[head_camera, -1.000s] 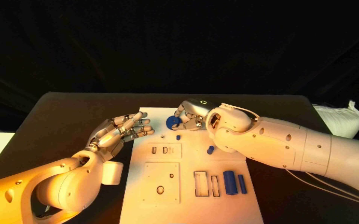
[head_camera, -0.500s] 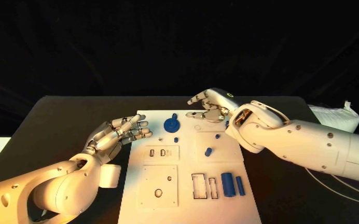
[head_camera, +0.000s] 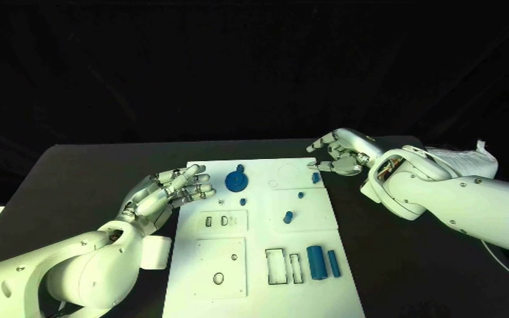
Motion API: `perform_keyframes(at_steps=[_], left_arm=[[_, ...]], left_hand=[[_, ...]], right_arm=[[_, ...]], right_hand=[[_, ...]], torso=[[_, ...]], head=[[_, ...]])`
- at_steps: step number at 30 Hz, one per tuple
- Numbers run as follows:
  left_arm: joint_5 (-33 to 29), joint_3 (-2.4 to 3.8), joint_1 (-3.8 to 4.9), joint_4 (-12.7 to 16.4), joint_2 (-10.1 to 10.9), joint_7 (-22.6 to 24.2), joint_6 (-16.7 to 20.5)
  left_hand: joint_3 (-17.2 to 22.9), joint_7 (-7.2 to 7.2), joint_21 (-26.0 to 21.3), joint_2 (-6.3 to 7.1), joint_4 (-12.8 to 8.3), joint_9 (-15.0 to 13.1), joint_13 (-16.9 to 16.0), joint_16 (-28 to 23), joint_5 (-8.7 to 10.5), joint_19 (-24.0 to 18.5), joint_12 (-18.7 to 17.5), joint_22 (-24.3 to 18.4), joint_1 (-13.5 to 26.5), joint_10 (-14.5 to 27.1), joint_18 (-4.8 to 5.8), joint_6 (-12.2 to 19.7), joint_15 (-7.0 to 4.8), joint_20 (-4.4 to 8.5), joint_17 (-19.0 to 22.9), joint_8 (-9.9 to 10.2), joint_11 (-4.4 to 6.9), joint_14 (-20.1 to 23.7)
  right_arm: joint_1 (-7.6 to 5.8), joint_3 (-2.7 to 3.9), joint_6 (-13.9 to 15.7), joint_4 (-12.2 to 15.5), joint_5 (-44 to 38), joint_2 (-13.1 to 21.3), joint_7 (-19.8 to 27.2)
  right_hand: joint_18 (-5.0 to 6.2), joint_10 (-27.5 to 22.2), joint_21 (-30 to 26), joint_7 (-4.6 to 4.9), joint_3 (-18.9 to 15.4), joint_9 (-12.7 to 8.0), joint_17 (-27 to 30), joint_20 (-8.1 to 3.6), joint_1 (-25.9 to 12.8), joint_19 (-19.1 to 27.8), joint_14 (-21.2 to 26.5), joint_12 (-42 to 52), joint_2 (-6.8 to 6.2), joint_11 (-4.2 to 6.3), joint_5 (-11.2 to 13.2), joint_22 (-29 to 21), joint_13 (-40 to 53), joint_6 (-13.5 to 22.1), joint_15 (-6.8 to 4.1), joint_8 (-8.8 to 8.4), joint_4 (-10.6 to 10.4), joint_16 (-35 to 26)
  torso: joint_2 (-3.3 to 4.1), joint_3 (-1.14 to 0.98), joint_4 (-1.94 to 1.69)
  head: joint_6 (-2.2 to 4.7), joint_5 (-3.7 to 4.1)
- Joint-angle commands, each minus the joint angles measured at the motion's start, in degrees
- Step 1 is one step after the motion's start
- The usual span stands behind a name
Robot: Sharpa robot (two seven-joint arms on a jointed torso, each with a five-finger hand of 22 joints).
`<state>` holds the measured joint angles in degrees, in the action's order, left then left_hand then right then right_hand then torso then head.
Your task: Assemble the parts on the task board
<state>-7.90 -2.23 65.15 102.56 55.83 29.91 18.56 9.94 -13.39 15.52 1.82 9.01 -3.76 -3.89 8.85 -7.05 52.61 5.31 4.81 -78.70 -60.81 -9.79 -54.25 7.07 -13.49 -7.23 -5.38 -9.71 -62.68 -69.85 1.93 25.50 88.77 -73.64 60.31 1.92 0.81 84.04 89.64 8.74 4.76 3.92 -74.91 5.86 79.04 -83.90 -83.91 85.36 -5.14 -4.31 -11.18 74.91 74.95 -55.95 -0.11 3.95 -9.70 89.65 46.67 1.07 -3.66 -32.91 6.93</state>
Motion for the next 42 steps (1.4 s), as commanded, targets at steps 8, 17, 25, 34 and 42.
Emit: perform_keyframes(at_steps=[8, 17, 25, 34, 42], left_arm=[[0.0, 0.02, 0.0, 0.0, -0.3, 0.3, -1.4], [0.0, 0.02, -0.01, -0.3, -0.3, 0.2, -1.4], [0.0, 0.02, -0.02, -0.4, -0.3, 0.1, -1.4], [0.0, 0.02, -0.02, -0.5, -0.3, 0.1, -1.3], [0.0, 0.02, -0.02, -0.5, -0.2, 0.1, -1.3]], left_hand=[[0.1, -0.2, -0.2, -0.12, -0.4, 0.0, 0.0, -0.2, 0.25, 0.2, -0.2, -0.1, -0.5, 0.1, -0.71, 0.0, 0.31, -0.15, -0.1, 0.2, -0.41, -0.1], [0.1, -0.2, -0.2, -0.15, -0.4, 0.0, 0.0, -0.2, 0.25, 0.3, -0.2, -0.1, -0.5, 0.1, -0.72, 0.0, 0.3, -0.15, -0.1, 0.2, -0.41, -0.1], [0.1, -0.2, -0.2, -0.15, -0.4, 0.0, 0.0, -0.2, 0.25, 0.3, -0.2, -0.1, -0.5, 0.1, -0.72, 0.0, 0.3, -0.15, -0.1, 0.2, -0.41, -0.1], [0.1, -0.2, -0.2, -0.15, -0.4, 0.0, 0.0, -0.2, 0.25, 0.3, -0.2, -0.1, -0.5, 0.1, -0.72, 0.0, 0.3, -0.15, -0.1, 0.2, -0.41, -0.1], [0.1, -0.22, -0.2, -0.15, -0.5, 0.0, 0.0, -0.3, 0.25, 0.3, -0.2, -0.1, -0.5, 0.1, -0.72, 0.0, 0.31, -0.16, -0.1, 0.3, -0.42, -0.1]], right_arm=[[1.94, -0.07, -4.3, -4.4, 1.3, -0.8, 1.5], [3.15, -0.07, -5.2, -7.4, 1.3, -2.5, 1.8], [3.68, -0.07, -5.8, -8.4, 1.1, -3.2, 1.9], [3.92, -0.06, -5.9, -8.9, 1.0, -3.6, 2.0], [3.98, -0.06, -6.3, -9.3, 1.0, -3.9, 2.1]], right_hand=[[-0.81, 3.8, 0.4, 0.1, -0.5, -0.1, -15.1, -0.18, 0.1, -6.1, -6.1, -0.3, -0.53, 0.47, 1.4, 15.1, 12.4, -0.1, -0.21, -0.27, 0.7, 0.4], [-0.81, 3.7, 0.4, 0.14, -0.8, -0.1, -15.1, -0.16, 0.0, -6.1, -6.1, -0.5, -0.65, 0.42, 1.9, 15.1, 12.4, 0.2, -0.18, -0.33, 0.8, 0.4], [-0.81, 3.8, 0.4, 0.14, -0.8, -0.1, -15.1, -0.16, 0.0, -6.1, -6.1, -0.4, -0.62, 0.42, 2.1, 15.1, 12.4, 0.2, -0.17, -0.32, 0.8, 0.4], [-0.81, 3.9, 0.4, 0.03, -0.7, 0.0, -15.1, -0.15, 0.0, -6.1, -6.1, -0.2, 0.08, 0.5, 2.4, 15.1, 12.5, -0.4, -0.21, 0.0, 0.9, 0.4], [-0.81, 4.0, 0.4, -0.25, -0.2, 0.2, -15.1, -0.3, 0.6, -6.1, -6.1, 0.1, 1.29, 0.74, 2.6, 15.1, 12.7, -1.9, -0.43, 0.47, 1.6, 0.4]], torso=[[0.0, -0.15, 0.11], [-0.03, -0.06, 0.02], [-0.07, -0.03, 0.09], [-0.06, -0.01, 0.04], [-0.06, 0.01, 0.07]], head=[[0.04, -0.16], [-0.73, -0.46], [-1.13, -0.63], [-1.16, -0.57], [-1.22, -0.57]])
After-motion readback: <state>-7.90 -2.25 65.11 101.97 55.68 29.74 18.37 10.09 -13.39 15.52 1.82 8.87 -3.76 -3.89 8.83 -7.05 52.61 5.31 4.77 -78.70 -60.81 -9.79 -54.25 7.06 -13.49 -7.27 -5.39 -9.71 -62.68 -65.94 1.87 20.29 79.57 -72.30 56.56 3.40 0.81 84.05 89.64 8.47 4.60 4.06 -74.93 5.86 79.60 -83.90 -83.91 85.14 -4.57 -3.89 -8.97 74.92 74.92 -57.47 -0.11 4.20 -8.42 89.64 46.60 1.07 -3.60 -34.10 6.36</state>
